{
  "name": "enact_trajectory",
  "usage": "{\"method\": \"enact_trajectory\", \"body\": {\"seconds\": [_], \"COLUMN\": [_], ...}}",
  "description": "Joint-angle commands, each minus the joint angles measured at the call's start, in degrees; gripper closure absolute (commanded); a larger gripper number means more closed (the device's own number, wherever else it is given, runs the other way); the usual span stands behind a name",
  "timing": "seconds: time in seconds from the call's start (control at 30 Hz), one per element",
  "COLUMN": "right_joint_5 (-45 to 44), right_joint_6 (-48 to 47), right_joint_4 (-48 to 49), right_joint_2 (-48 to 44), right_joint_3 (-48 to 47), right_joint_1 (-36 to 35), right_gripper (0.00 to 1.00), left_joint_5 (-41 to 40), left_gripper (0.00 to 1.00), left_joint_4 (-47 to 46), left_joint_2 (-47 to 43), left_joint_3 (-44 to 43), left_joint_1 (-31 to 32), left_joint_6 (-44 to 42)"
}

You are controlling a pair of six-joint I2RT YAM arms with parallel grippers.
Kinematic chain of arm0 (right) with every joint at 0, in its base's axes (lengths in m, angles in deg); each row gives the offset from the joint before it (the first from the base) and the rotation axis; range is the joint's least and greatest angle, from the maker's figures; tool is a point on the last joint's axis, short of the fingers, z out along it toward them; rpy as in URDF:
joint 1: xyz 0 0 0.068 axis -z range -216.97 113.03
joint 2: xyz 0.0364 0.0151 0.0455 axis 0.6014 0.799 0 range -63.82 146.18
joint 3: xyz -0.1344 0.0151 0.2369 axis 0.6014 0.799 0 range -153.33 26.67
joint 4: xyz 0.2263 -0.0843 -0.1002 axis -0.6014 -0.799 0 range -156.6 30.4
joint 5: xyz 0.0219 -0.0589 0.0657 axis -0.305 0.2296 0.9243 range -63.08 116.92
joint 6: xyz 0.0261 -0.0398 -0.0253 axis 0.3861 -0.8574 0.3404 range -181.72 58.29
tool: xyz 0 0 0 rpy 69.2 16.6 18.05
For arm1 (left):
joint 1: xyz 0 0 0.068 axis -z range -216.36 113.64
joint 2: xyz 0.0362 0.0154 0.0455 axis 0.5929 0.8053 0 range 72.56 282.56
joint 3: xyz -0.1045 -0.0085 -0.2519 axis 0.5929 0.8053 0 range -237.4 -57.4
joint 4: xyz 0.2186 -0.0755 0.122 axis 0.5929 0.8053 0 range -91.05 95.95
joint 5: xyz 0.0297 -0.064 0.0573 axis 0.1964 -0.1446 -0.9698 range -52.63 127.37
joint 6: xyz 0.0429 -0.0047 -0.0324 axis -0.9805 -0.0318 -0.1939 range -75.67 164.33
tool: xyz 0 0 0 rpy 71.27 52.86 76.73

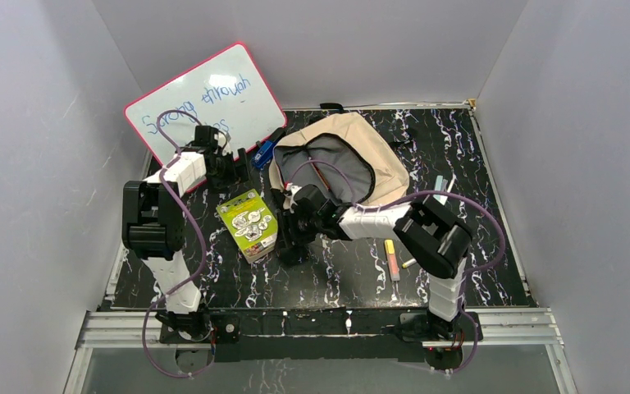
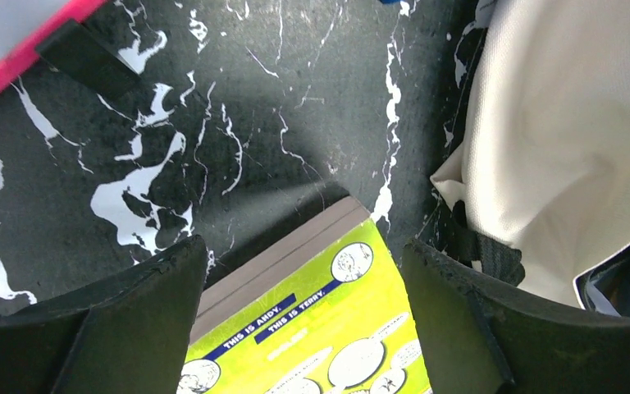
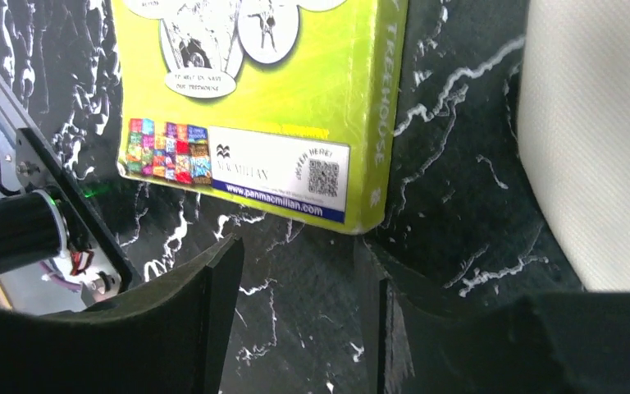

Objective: Pack the student bag
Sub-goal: Pick up the book from the center of the board.

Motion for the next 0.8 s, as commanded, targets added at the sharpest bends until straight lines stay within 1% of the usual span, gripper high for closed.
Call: {"method": "enact_trajectory", "body": {"seconds": [0.0,0.17,0.3,0.37,0.53,0.67,0.77], "right_joint_5": [0.64,-0.82,-1.13,-1.64,-2.08,-3.10,-2.08], "right_joint_6": [2.45,1.58,-1.42,-2.20,-2.91,-3.26,-3.26], "right_joint_4": [0.97,0.09,-4.81,-5.78,-6.92,-7.46,-7.05], "right_joint_2": [2.54,5.84,10.12,11.63,11.66,11.08,11.18], "right_joint_3": [-4.98,-10.20,-19.07,-21.71,-23.23,-22.54,-22.48], "right_joint_1": [-0.05,0.08,0.31,0.42,0.75,1.29,2.18], "right_gripper": [0.37,0.35,0.33,0.32,0.32,0.31,0.30], "left_joint_5": [3.17,3.73,1.46,0.78,-0.77,0.07,0.45], "left_gripper": [0.14,0.14,0.14,0.14,0.14,0.14,0.14], "left_joint_4": [1.56,1.48,2.00,2.44,3.60,3.72,3.82], "left_joint_2": [-1.50,-2.93,-5.97,-7.72,-10.73,-12.63,-13.54], "left_joint_3": [1.26,5.13,9.33,10.91,13.29,14.63,15.35], "left_joint_1": [0.10,0.10,0.10,0.10,0.10,0.10,0.10], "left_joint_6": [-0.58,0.13,0.33,0.33,0.22,1.08,1.55]}}
